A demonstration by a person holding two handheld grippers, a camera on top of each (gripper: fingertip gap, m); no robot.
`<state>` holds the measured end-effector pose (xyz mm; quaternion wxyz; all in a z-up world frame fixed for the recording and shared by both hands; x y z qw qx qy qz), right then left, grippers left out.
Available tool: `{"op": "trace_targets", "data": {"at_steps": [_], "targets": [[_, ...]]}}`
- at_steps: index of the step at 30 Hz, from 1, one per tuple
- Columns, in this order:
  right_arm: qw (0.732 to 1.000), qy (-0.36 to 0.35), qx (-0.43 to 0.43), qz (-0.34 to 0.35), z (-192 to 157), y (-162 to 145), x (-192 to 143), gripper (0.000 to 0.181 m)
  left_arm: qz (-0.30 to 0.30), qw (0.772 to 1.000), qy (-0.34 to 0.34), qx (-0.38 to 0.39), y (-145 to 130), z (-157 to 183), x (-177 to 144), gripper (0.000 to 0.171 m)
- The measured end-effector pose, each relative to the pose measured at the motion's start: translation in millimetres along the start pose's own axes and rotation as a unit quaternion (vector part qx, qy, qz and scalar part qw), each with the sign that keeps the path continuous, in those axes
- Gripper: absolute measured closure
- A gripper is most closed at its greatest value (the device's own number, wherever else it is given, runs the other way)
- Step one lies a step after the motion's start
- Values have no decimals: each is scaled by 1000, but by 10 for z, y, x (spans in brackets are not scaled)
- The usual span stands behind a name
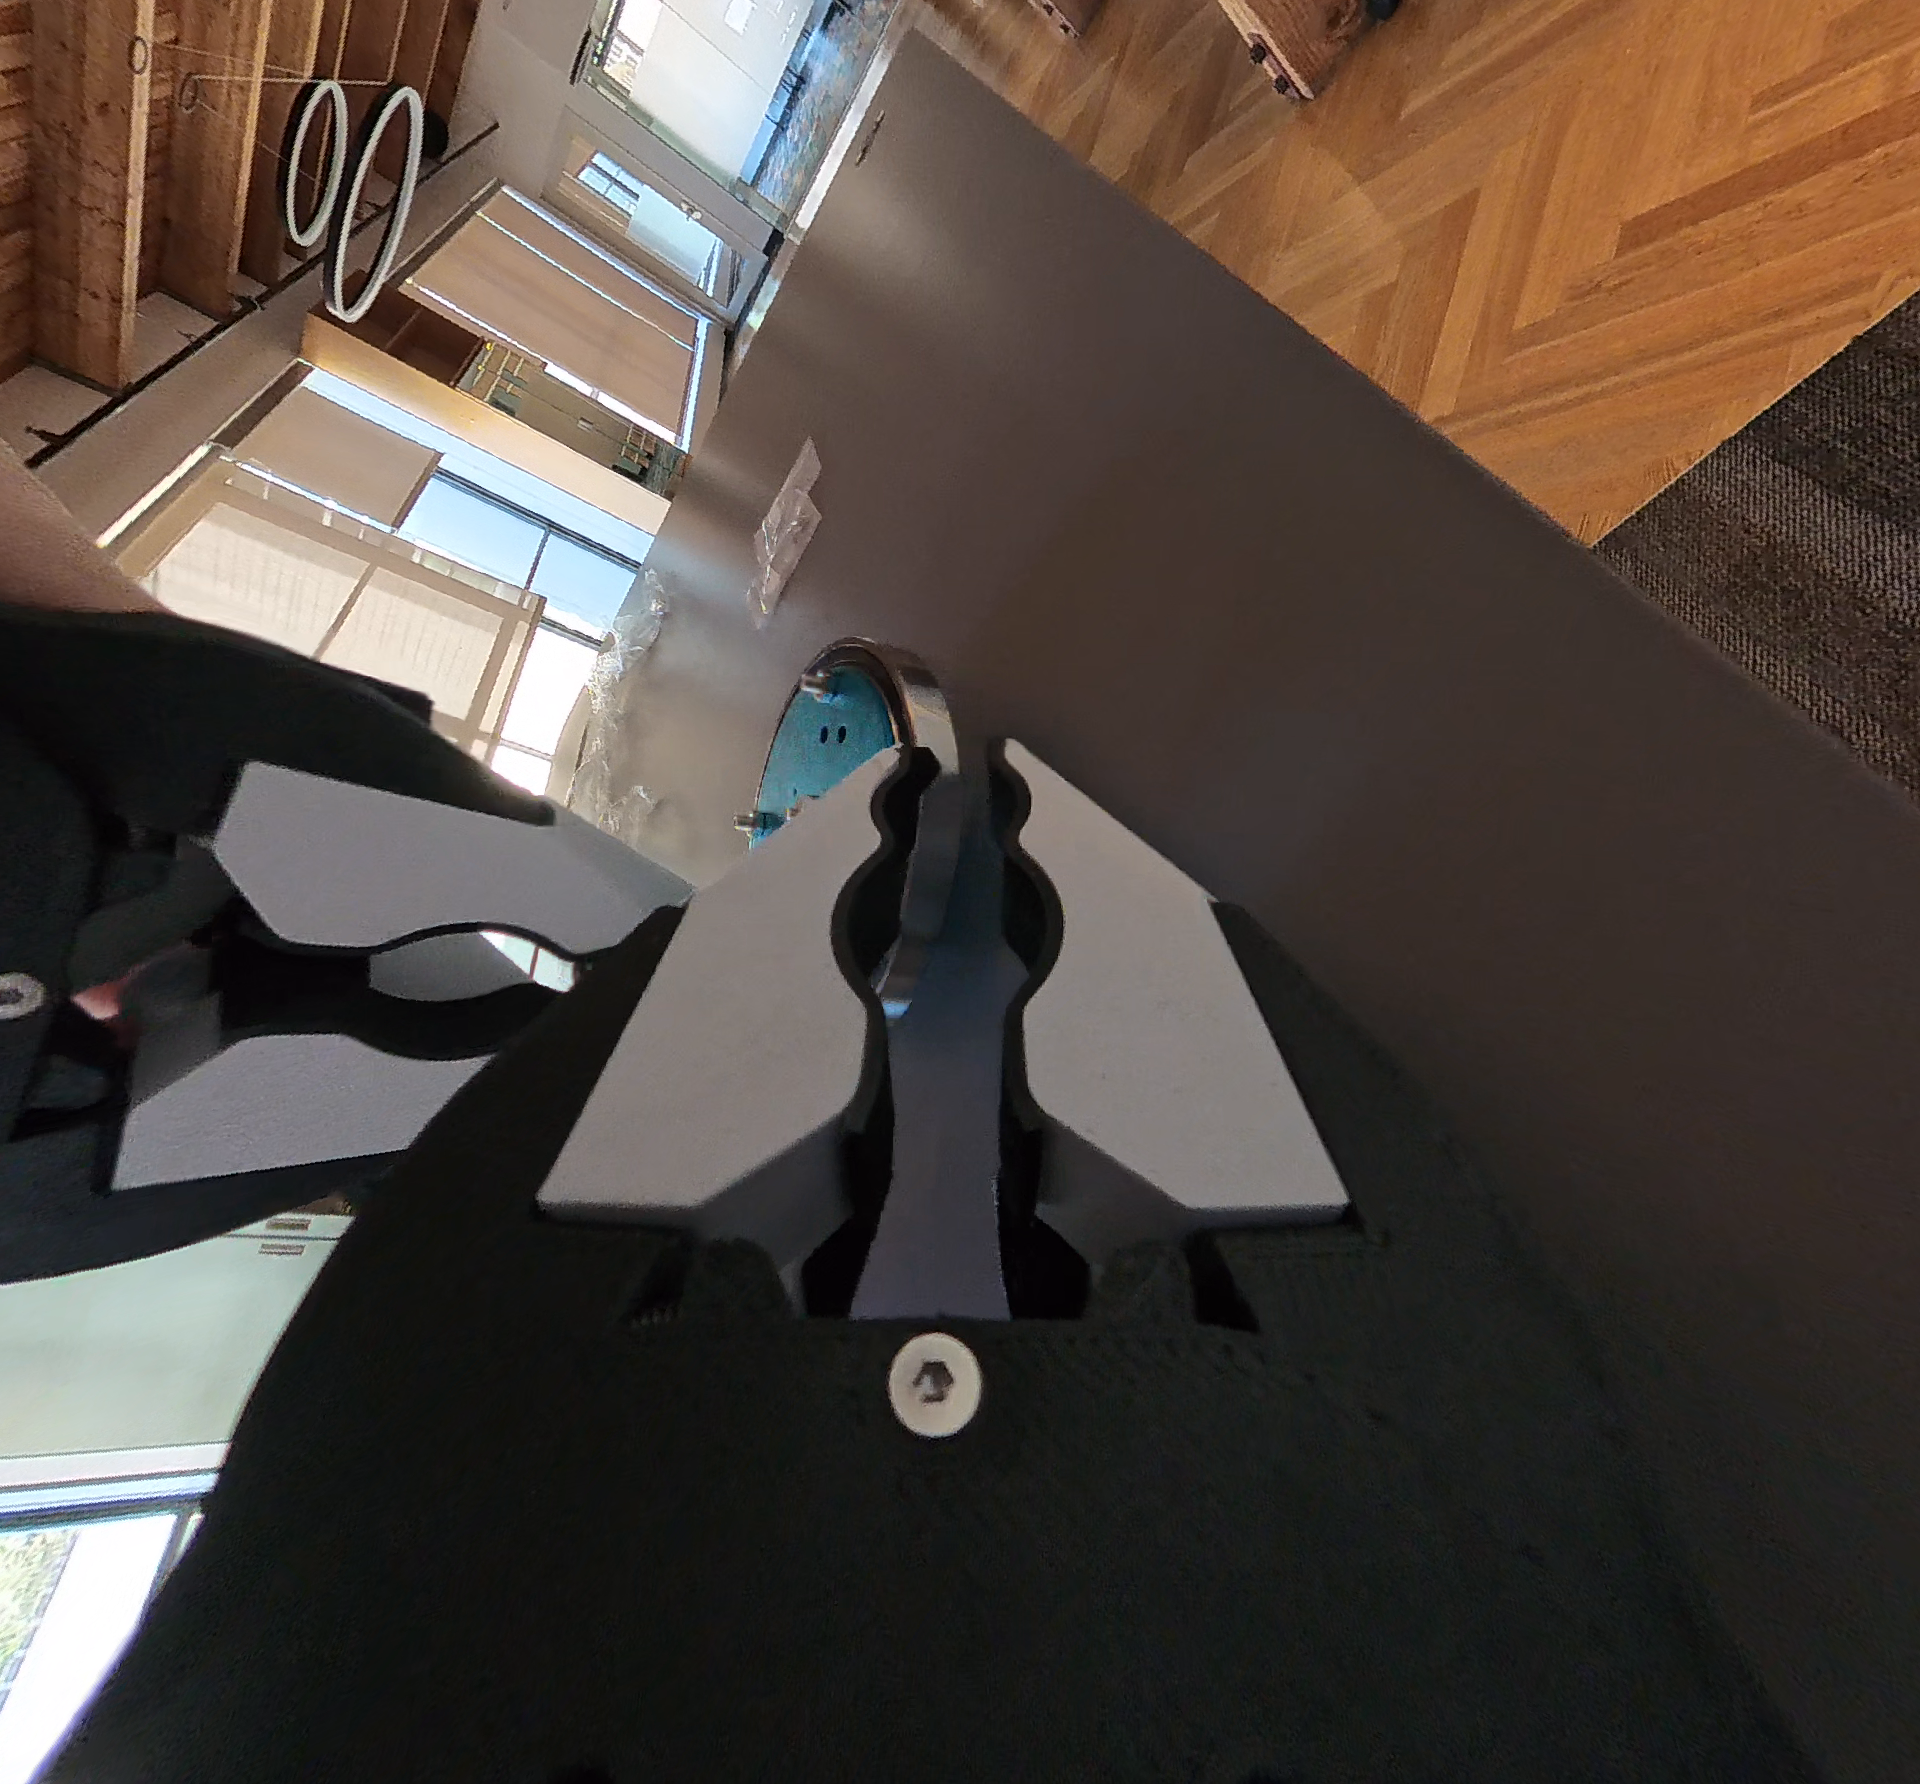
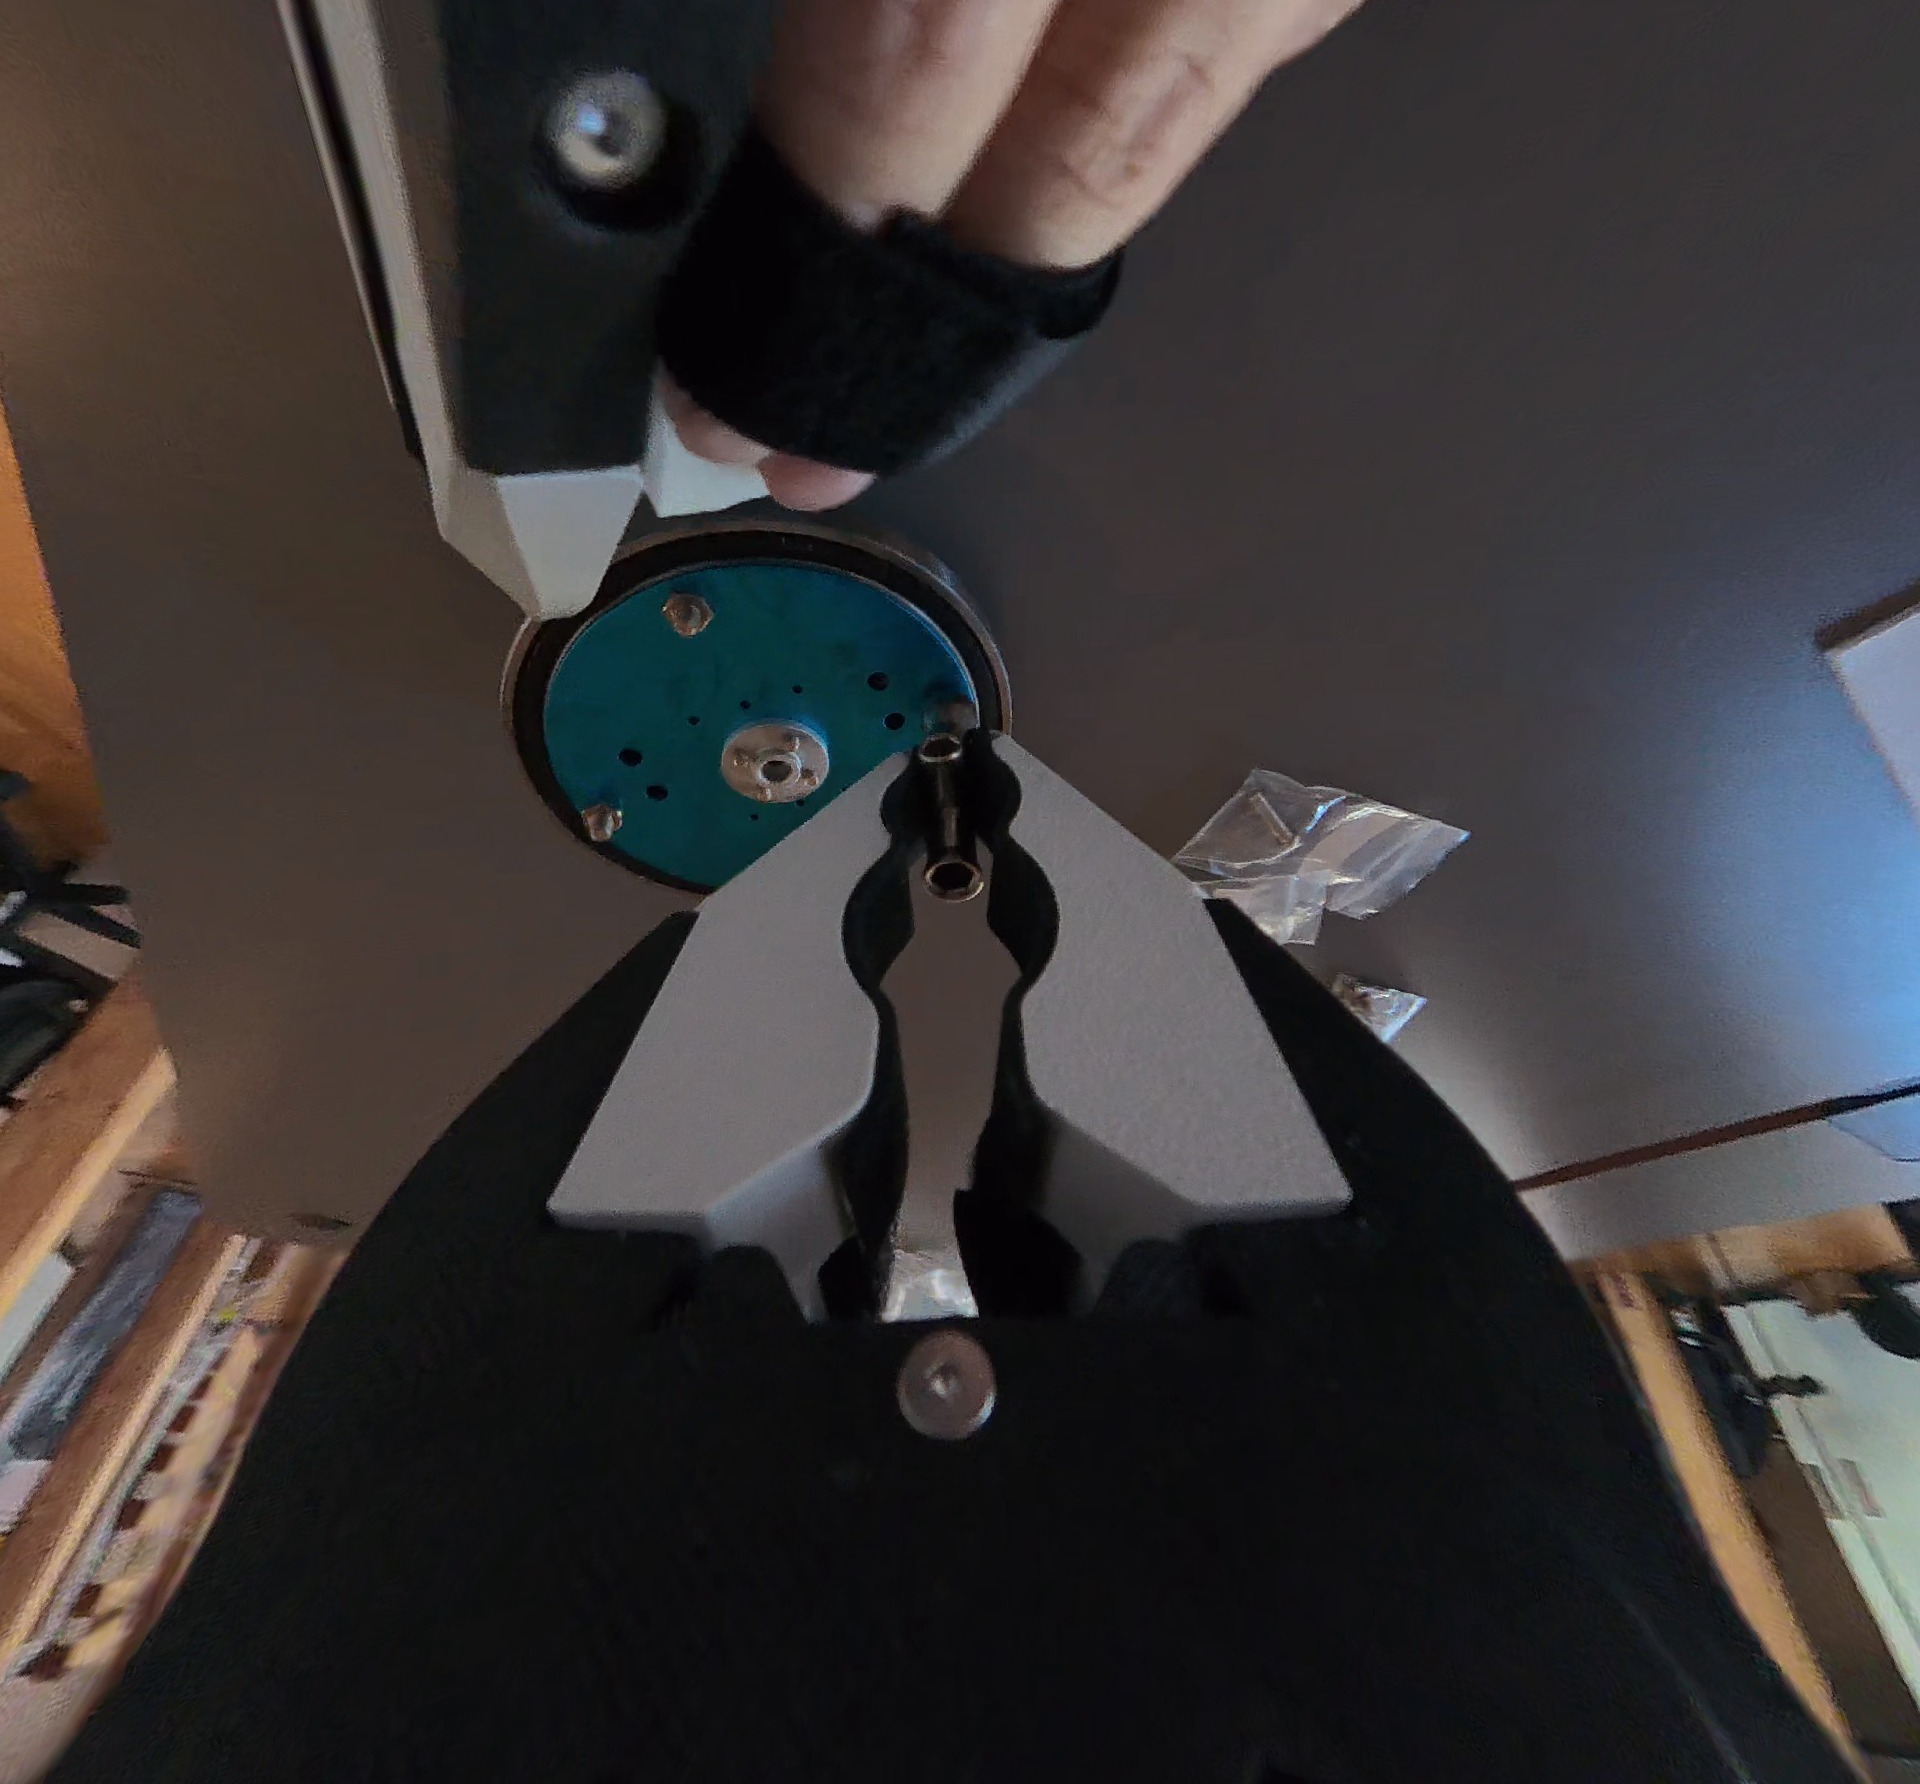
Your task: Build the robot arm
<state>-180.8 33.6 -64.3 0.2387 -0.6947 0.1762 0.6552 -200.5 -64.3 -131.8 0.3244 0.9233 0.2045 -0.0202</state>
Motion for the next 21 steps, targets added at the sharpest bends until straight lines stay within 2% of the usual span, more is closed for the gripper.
{"op": "trace_targets", "data": {"at_steps": [2, 5, 8, 14, 21], "targets": [[1000, -2, -11, -14, -20, 24, -7, 175, 0, 1000, -4, 0, -1, 1, 3, 161], [999, 20, 36, -16, 0, 10, -29, 175, -1, 1000, -7, 9, -1, 17, 13, 166], [998, 36, 38, -21, 7, -19, -23, 175, -2, 1000, -7, 9, 0, 17, 19, 166], [998, 29, -50, -22, -34, -27, -19, 175, -4, 1000, -6, 10, 1, 19, 22, 167], [994, 5, -111, -12, -103, -56, -7, 175, -6, 1000, -3, 15, -4, 26, 21, 168]]}}
Point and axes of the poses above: each gripper's, where its closed fingertips meet, x out along the fingers, y out of its top, z = x × y across the jaws, the point moved 10 cm from there along -x, back along the fingers, and after that the axes turned 10 degrees about z, right-handed, at the moved point
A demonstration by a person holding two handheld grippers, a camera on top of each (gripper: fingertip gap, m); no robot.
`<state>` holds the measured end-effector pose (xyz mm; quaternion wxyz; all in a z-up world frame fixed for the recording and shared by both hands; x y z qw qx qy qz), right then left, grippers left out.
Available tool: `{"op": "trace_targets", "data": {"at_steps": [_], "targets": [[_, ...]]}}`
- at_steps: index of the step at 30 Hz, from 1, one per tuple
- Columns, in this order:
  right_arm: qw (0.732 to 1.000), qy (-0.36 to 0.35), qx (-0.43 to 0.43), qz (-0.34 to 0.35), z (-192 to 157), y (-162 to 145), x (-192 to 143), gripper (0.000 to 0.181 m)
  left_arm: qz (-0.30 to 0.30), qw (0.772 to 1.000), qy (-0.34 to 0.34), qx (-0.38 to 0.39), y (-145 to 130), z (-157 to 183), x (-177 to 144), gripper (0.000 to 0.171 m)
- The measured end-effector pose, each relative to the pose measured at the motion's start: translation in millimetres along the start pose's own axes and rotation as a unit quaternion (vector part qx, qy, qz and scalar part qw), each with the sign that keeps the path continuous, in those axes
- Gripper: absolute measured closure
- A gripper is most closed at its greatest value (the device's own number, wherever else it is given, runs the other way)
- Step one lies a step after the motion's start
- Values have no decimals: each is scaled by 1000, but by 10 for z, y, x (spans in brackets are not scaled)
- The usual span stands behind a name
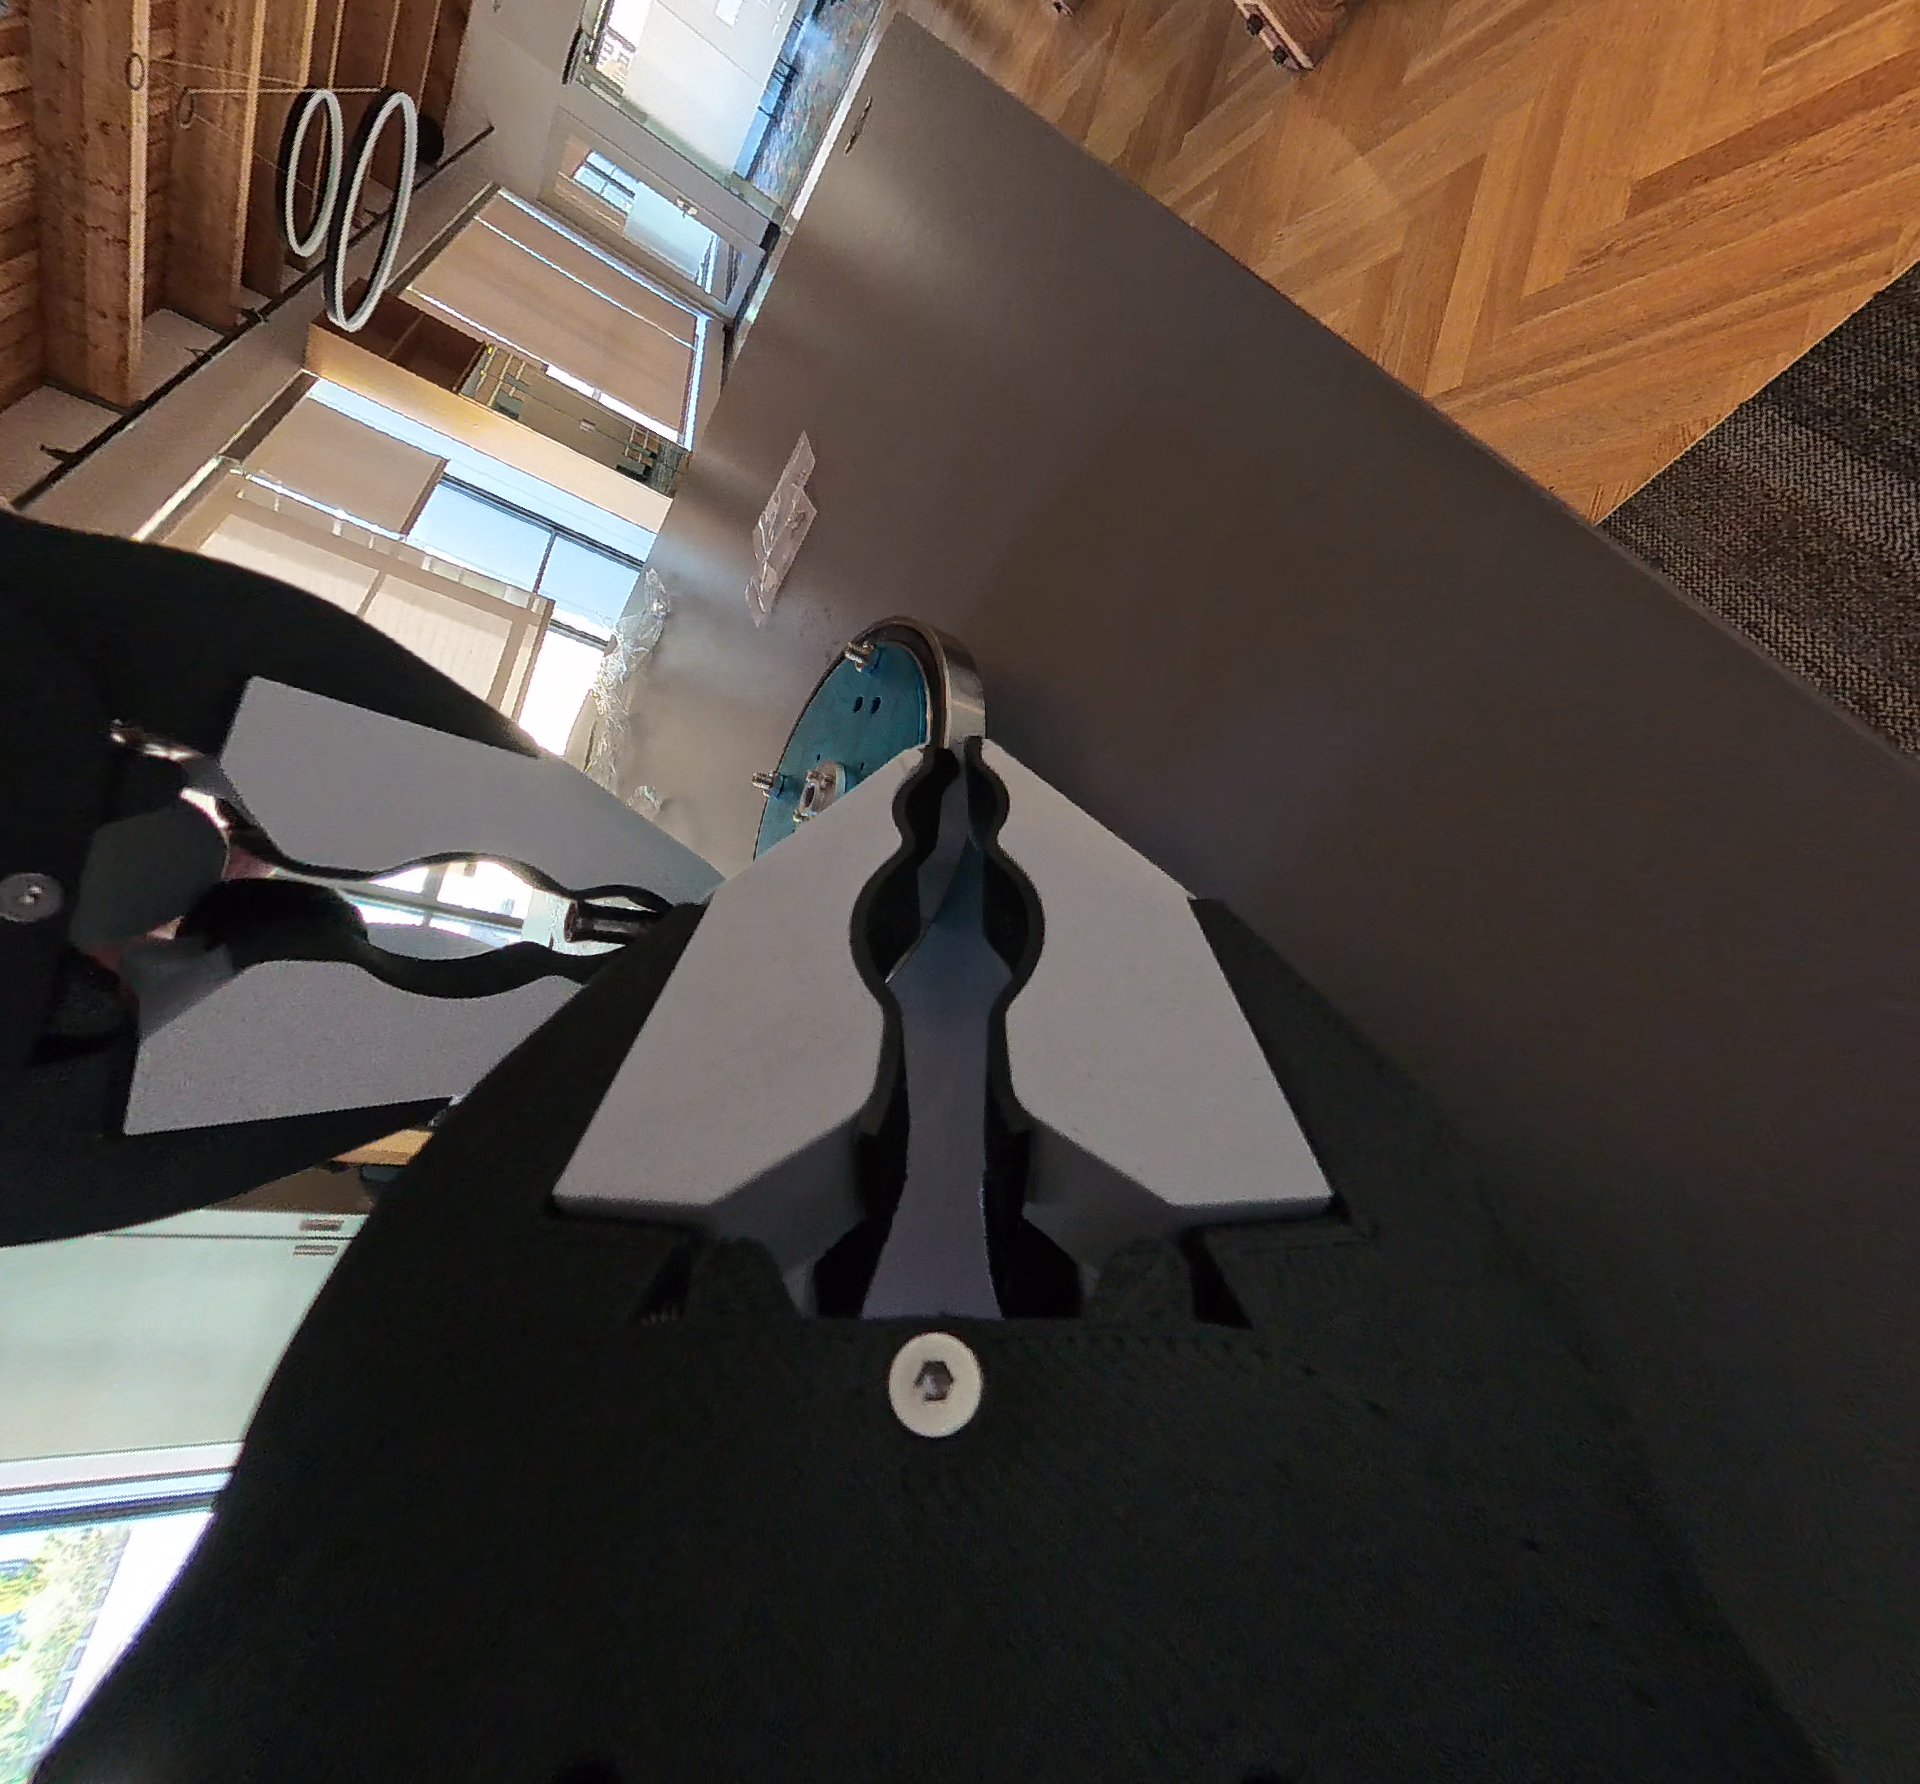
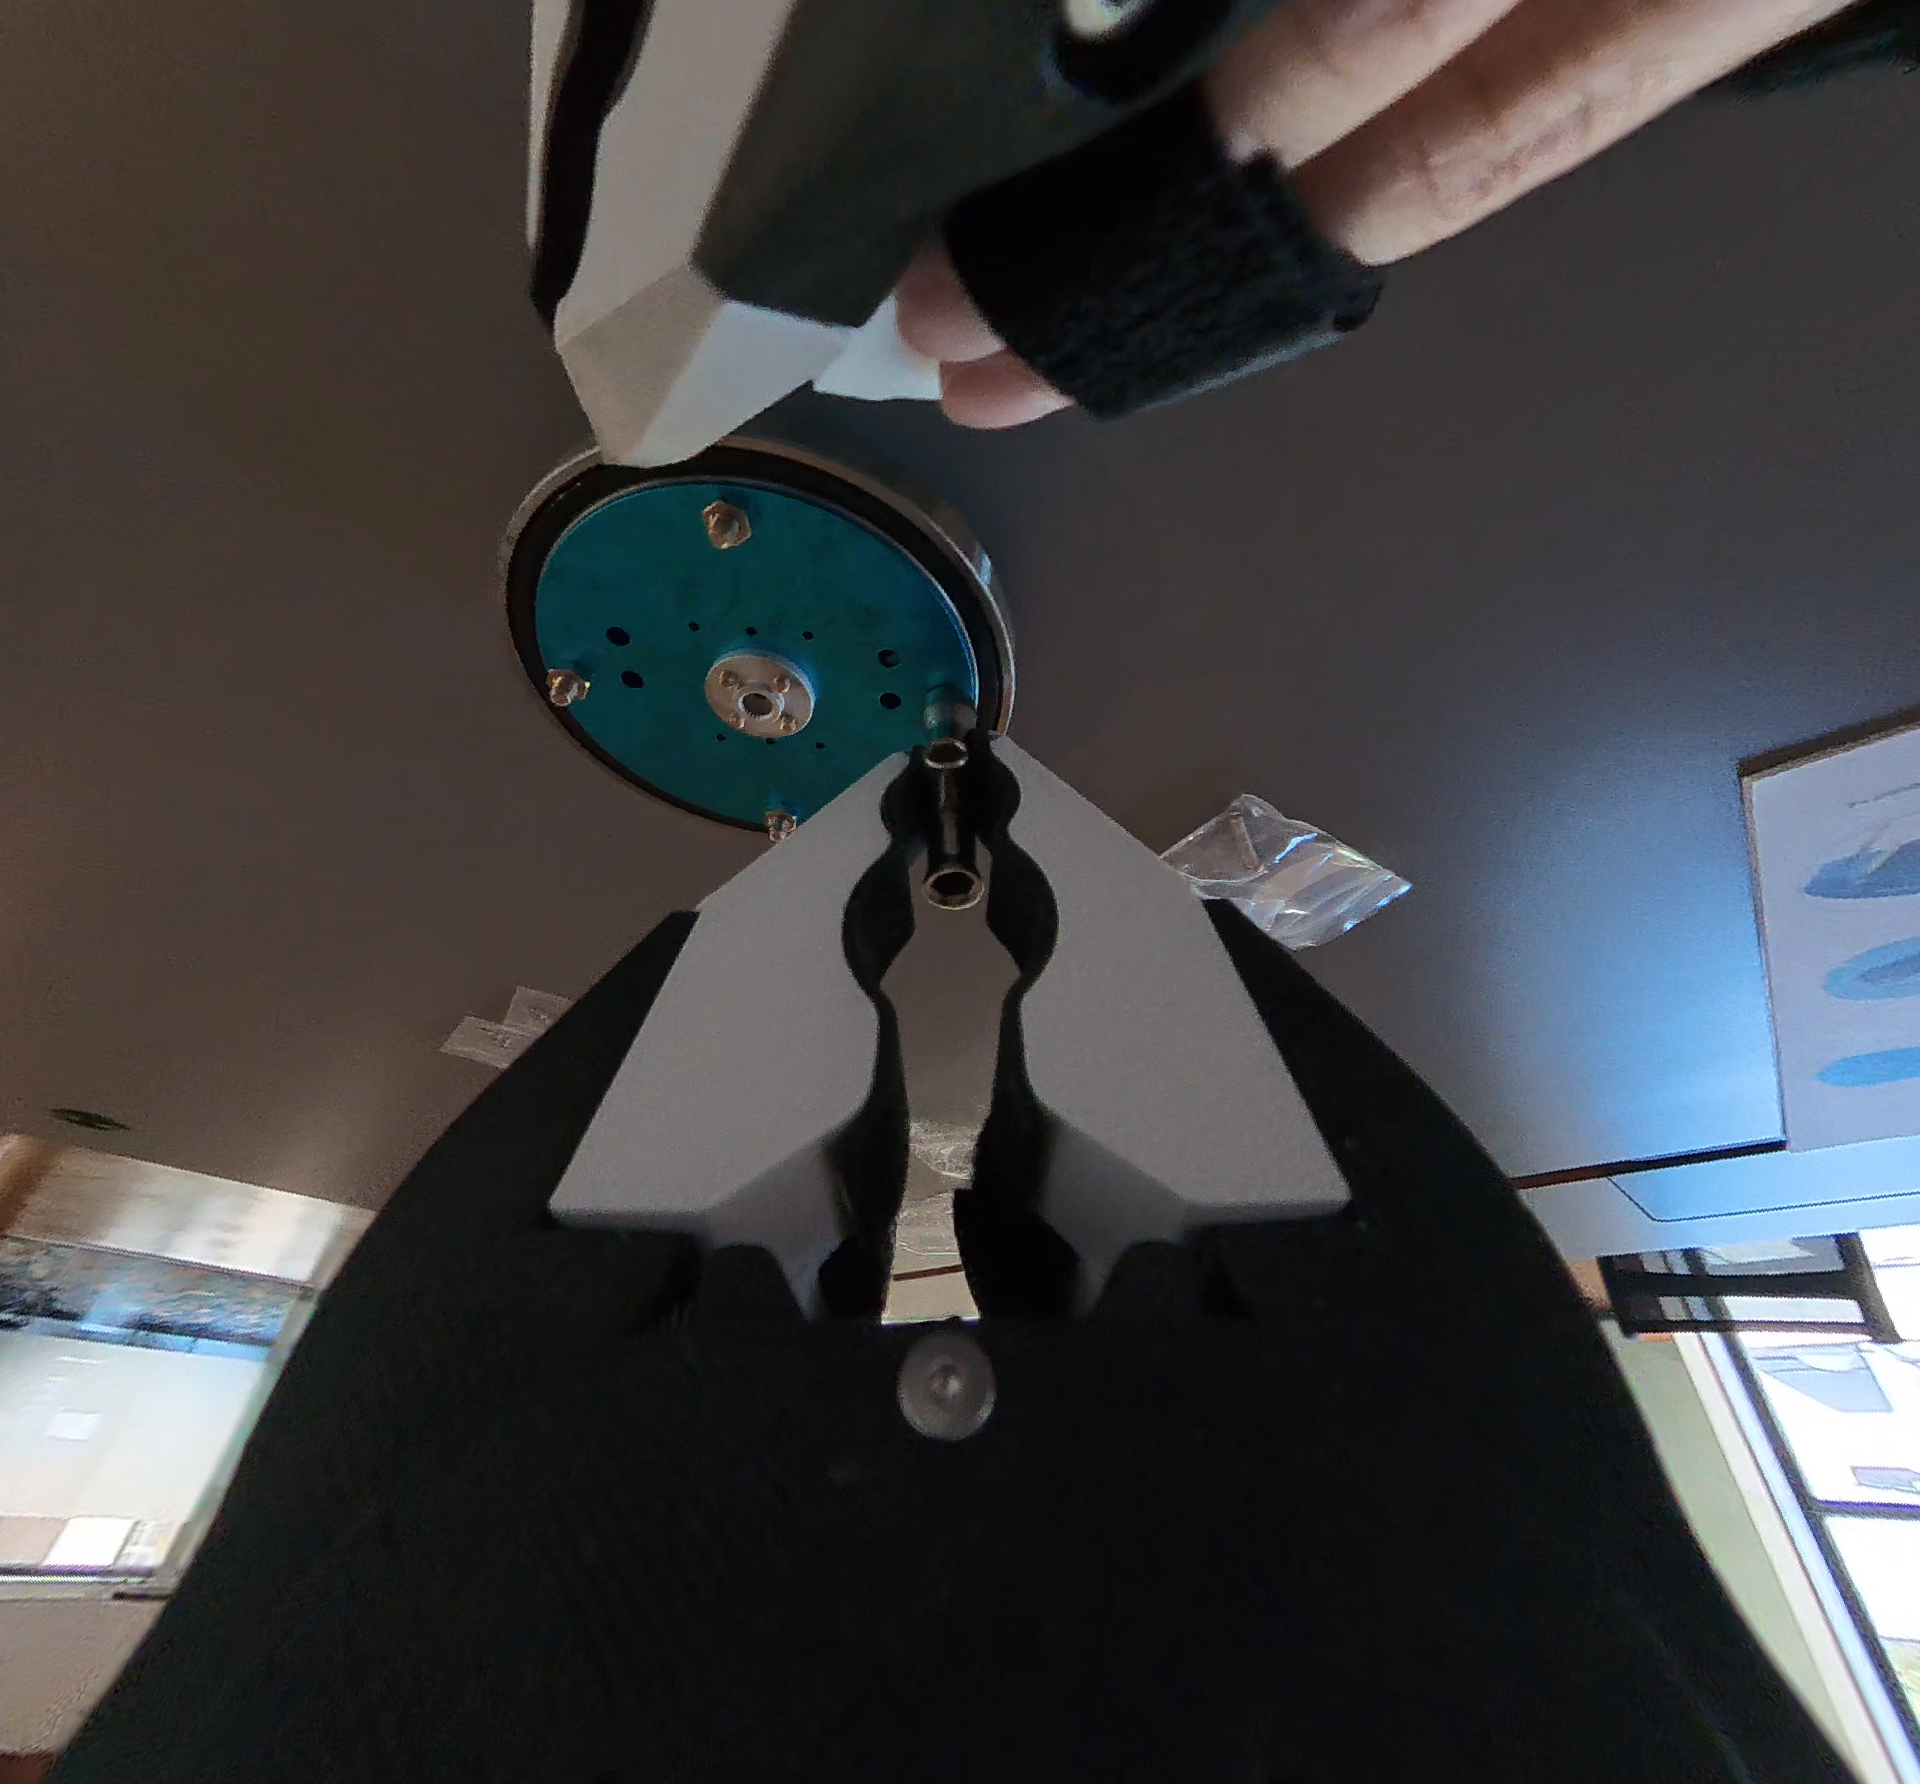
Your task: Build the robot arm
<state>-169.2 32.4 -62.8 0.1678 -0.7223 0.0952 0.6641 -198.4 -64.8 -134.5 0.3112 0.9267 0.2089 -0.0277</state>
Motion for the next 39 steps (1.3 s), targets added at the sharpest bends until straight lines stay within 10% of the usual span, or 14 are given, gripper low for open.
{"op": "trace_targets", "data": {"at_steps": [12, 39], "targets": [[956, 9, 293, 20, 54, -85, 47, 173, 2, 1000, 1, 2, 9, -6, 28, 168], [947, -19, 320, 22, -38, -99, 34, 167, 26, 1000, -5, 5, 68, 16, -58, 168]]}}
Point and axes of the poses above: each gripper's, where its closed fingertips meet, x out along the fingers, y out of its top, z = x × y across the jaws, the point moved 10 cm from there along -x, back along the fingers, and after that the axes turned 10 degrees about z, right-handed, at the moved point
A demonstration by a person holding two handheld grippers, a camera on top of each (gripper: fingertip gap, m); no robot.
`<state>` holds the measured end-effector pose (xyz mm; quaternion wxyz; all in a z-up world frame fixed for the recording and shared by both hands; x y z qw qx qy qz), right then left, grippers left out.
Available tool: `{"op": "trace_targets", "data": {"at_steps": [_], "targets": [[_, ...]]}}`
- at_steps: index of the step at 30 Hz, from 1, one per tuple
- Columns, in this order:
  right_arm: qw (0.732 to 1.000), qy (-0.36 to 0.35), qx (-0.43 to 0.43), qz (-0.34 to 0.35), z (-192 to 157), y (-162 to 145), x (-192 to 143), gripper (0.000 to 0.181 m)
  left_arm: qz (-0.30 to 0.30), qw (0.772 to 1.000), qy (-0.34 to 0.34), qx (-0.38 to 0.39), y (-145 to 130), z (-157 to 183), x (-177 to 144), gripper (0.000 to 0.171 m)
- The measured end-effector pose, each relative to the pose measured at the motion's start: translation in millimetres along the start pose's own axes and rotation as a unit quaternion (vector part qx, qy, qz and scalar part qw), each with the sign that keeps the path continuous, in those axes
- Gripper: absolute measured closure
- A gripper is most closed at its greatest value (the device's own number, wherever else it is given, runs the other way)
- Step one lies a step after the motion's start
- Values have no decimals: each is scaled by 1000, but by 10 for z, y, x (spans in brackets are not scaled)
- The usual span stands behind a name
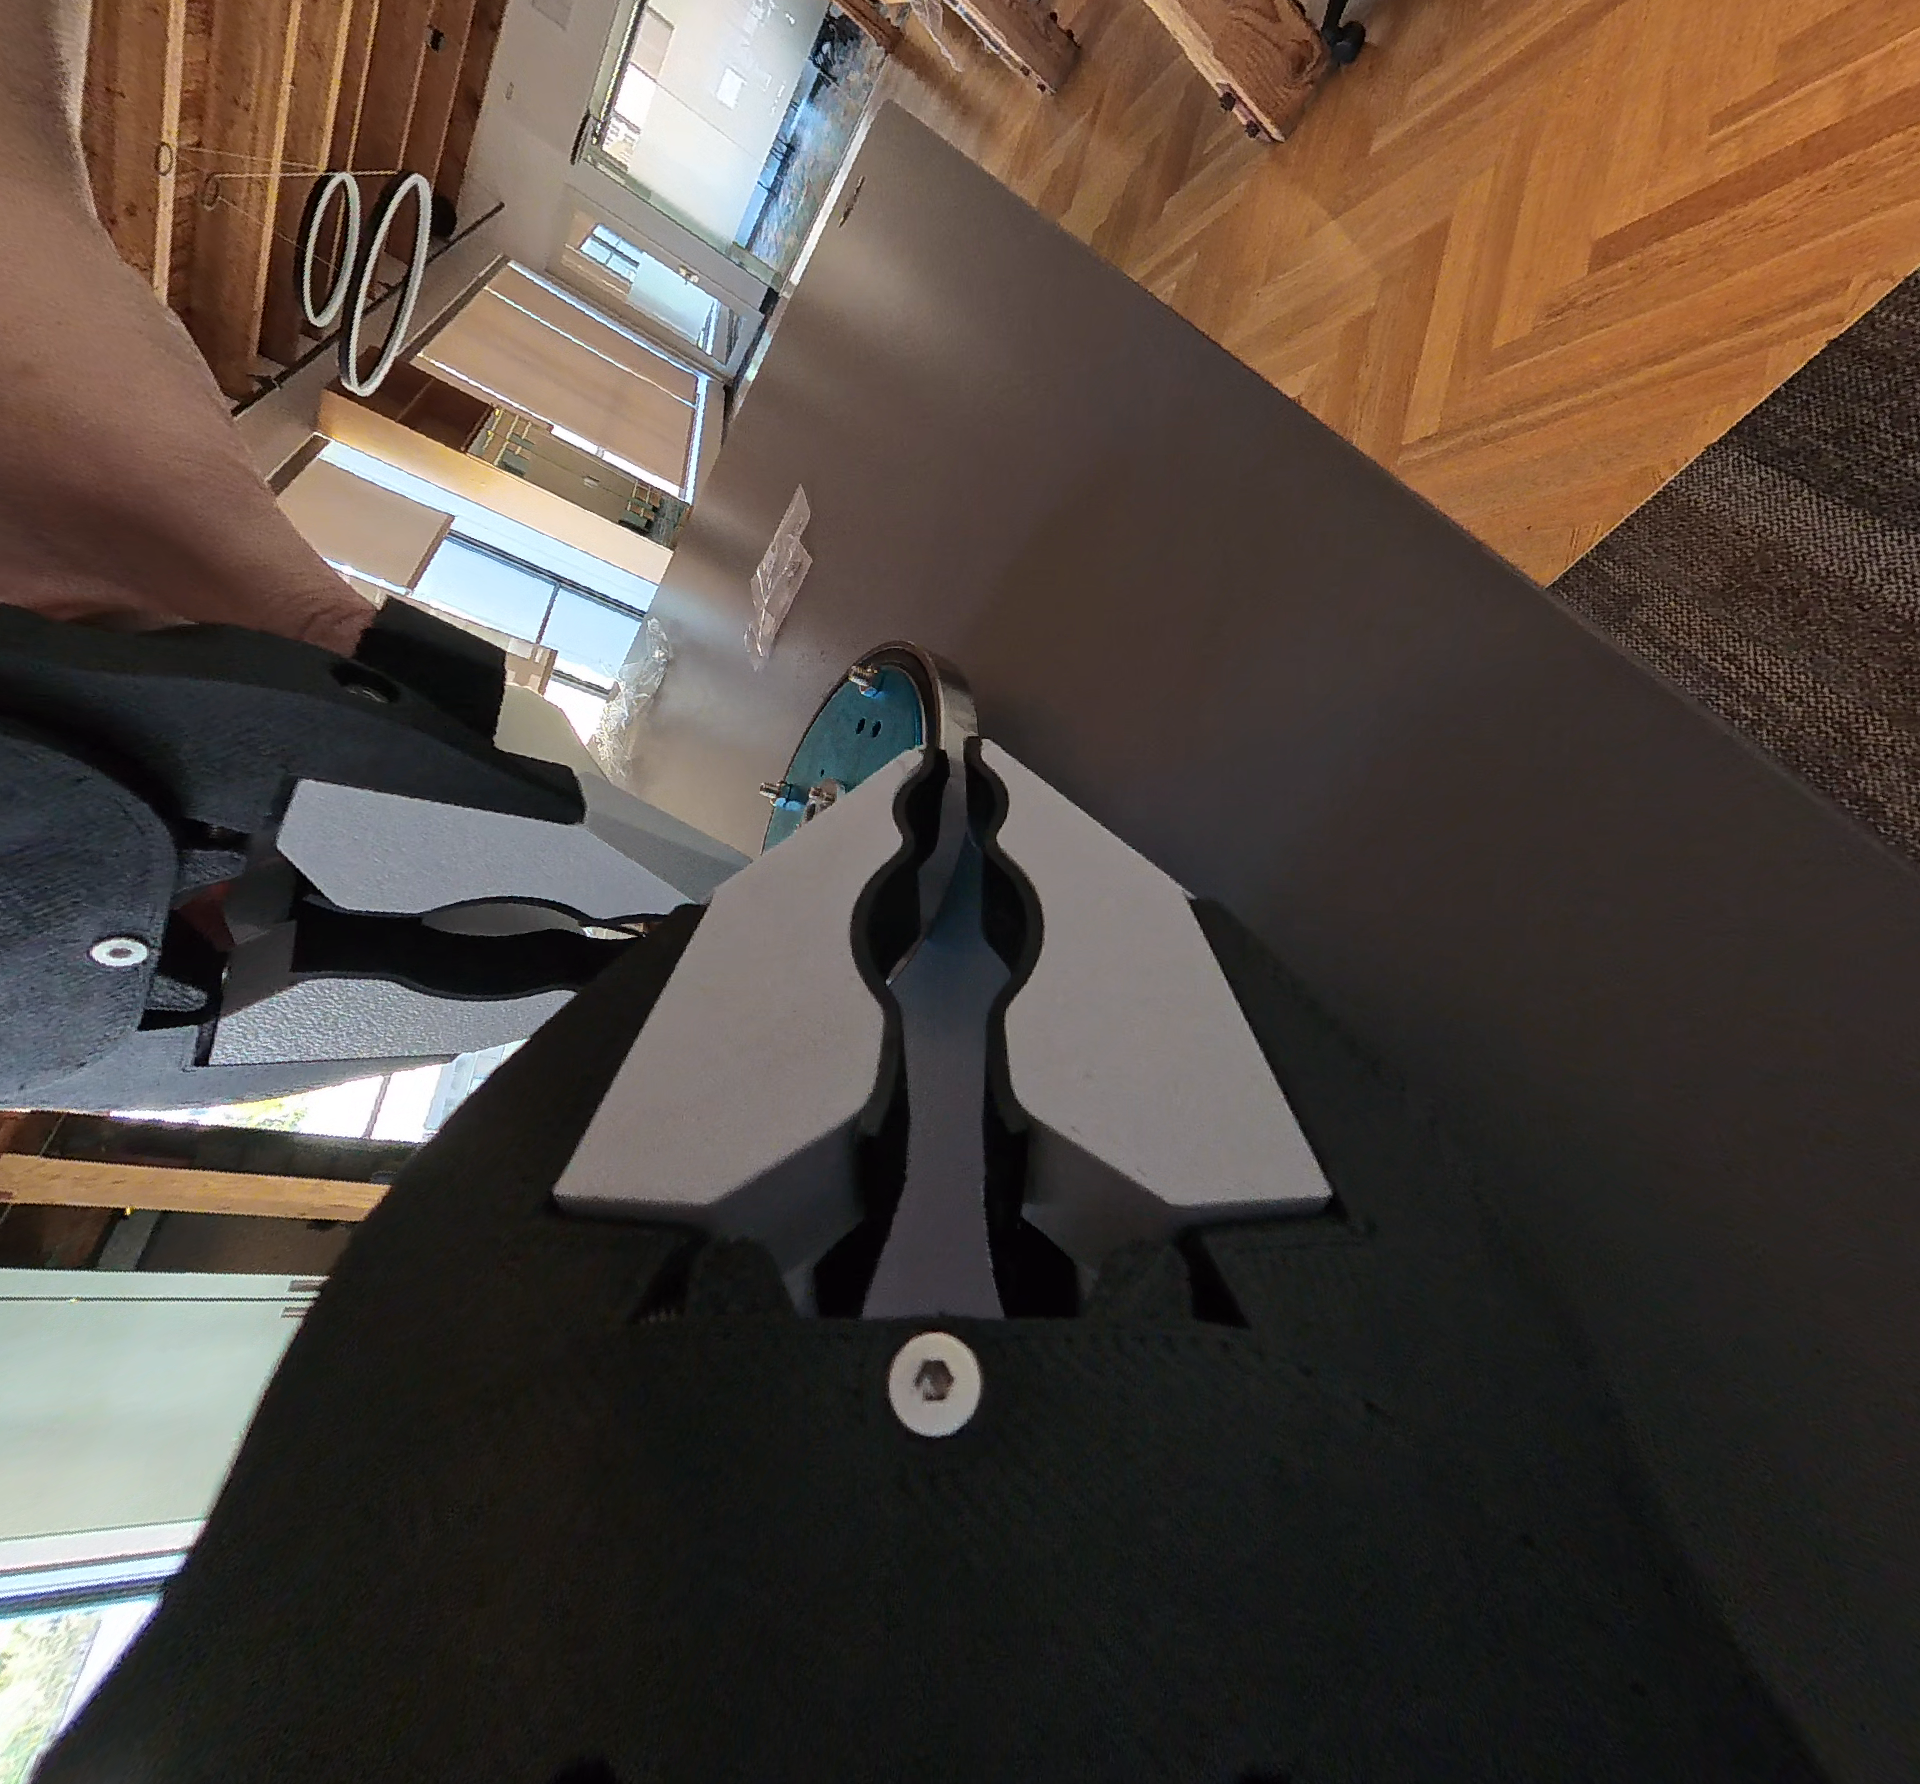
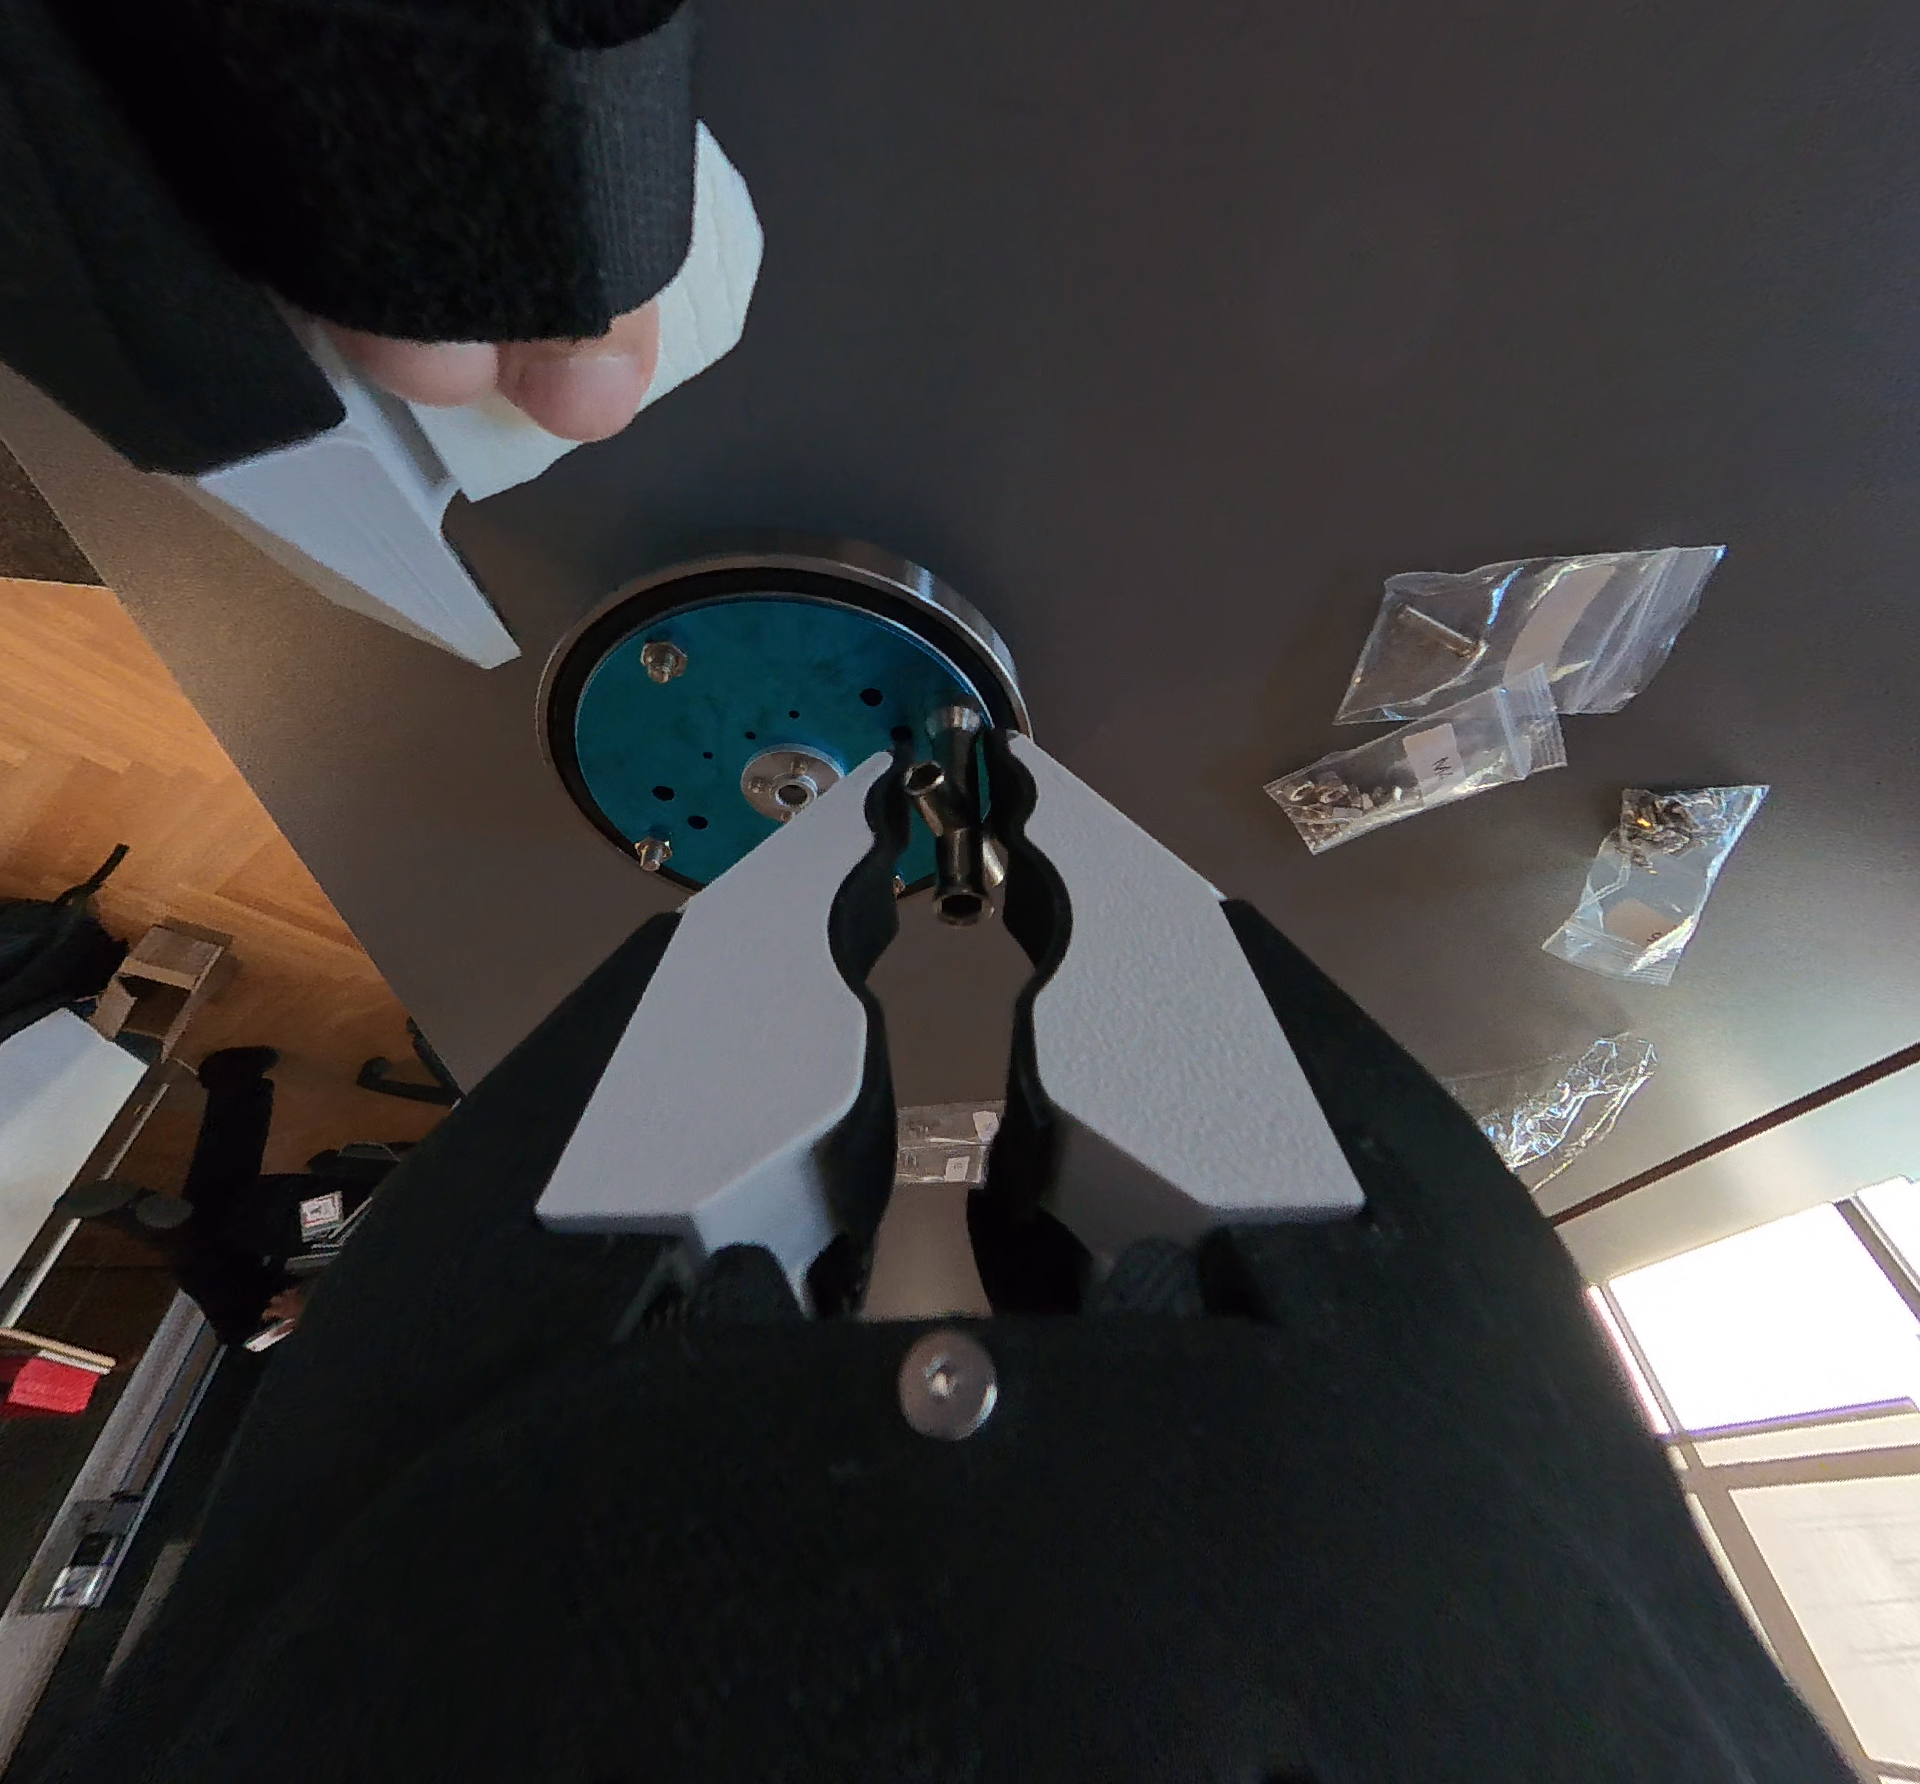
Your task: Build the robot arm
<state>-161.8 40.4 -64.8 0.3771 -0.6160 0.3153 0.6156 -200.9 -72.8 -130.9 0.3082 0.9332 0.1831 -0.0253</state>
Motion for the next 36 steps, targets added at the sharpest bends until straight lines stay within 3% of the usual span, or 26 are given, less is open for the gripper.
{"op": "trace_targets", "data": {"at_steps": [5, 9, 16, 36], "targets": [[1000, -19, -6, 1, -12, -39, -4, 166, 2, 1000, -1, -3, 2, -4, -7, 169], [998, -47, 0, 29, -23, -87, -34, 154, 2, 1000, -2, -4, 1, -4, -12, 168], [993, -62, 18, 104, -85, -171, -167, 169, 3, 1000, -4, -6, -1, -6, -16, 169], [975, 10, 159, 158, 20, -236, -152, 167, -8, 1000, 1, -3, -26, -26, -20, 169]]}}
Point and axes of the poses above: each gripper's, where its closed fingertips meet, x out along the fingers, y out of its top, z = x × y across the jaws, the point moved 10 cm from there along -x, back along the fingers, and after that the axes turned 10 degrees about z, right-handed, at the moved point
